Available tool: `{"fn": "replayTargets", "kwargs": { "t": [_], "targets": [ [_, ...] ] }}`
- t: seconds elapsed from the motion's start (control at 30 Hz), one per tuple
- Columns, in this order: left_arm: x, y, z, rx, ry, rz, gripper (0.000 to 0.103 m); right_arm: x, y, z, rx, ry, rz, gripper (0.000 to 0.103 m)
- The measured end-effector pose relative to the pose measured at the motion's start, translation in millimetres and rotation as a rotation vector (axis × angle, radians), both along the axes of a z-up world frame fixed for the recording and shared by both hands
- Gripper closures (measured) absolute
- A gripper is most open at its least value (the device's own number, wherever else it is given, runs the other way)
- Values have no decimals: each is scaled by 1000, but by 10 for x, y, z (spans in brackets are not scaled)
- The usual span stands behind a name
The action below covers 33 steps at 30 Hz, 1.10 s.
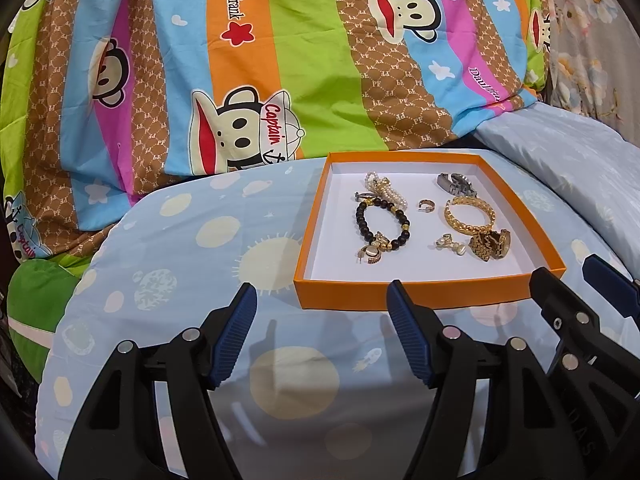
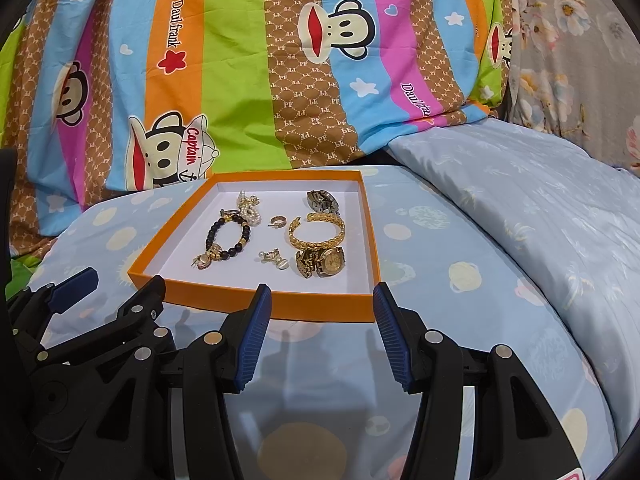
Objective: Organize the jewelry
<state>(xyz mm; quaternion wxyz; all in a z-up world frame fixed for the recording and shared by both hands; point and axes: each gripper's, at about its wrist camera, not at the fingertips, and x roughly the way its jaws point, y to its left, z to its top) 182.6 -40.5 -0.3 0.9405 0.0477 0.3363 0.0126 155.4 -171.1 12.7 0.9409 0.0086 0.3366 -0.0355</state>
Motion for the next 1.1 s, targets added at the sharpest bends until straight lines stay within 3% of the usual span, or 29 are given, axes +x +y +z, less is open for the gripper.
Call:
{"fn": "replayTargets", "kwargs": {
  "t": [1.1],
  "targets": [
    [3,-6,-1,5,-3,1,37,-13,-31,13,-3,-3,-8,50]
  ]
}}
